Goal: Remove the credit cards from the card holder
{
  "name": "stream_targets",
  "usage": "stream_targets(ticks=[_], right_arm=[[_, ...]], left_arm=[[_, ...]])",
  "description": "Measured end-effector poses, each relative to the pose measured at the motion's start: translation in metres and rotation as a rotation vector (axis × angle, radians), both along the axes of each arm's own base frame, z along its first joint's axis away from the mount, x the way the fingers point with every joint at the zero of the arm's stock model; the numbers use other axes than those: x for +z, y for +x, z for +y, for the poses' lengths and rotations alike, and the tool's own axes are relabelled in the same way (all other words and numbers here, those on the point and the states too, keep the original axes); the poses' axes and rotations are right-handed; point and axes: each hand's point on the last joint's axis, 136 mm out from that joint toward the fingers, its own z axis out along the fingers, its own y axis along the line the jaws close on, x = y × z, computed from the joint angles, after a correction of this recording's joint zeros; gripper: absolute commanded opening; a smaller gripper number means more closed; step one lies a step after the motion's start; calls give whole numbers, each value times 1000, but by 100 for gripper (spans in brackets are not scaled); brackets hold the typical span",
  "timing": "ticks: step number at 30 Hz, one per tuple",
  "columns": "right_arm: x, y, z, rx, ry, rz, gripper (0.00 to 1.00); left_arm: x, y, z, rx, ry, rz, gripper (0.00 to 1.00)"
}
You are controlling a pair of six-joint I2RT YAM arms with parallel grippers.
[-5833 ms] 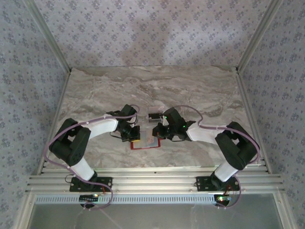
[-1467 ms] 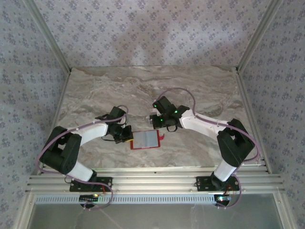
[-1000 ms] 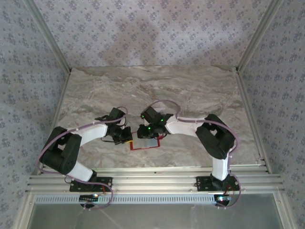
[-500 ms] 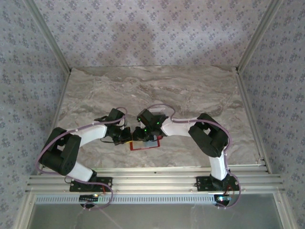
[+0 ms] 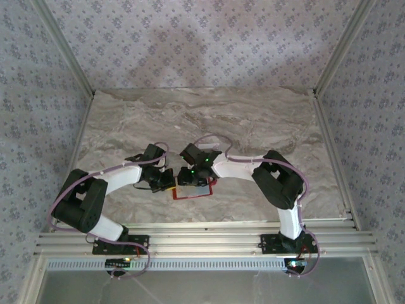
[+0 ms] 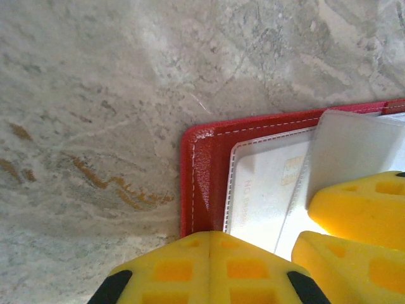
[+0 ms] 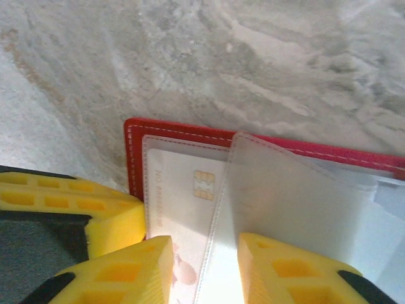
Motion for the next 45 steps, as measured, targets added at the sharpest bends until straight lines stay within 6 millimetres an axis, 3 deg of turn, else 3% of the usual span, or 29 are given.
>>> stream_targets(ticks=[4, 12, 23, 27, 37, 41, 45], right_arm=[[0, -3, -5, 0, -63, -19, 41], [1, -2, -22, 3, -197, -77, 62], [-1, -2, -61, -4, -390, -106, 63], [6, 0, -70, -14, -416, -125, 60], [20, 12, -118, -97, -417, -142, 39], [23, 9, -112, -106, -299, -127, 28], [21, 8, -91, -102, -164, -90, 24]], left_arm=[[0, 0, 0, 0, 0, 0, 0], [0, 0, 0, -8, -2, -1, 0], [0, -1, 0, -14, -1, -3, 0], [0, -1, 0, -15, -1, -4, 0], [2, 0, -2, -38, -3, 2, 0], [12, 8, -7, -41, -19, -17, 0], [20, 15, -11, -41, -29, -38, 0]])
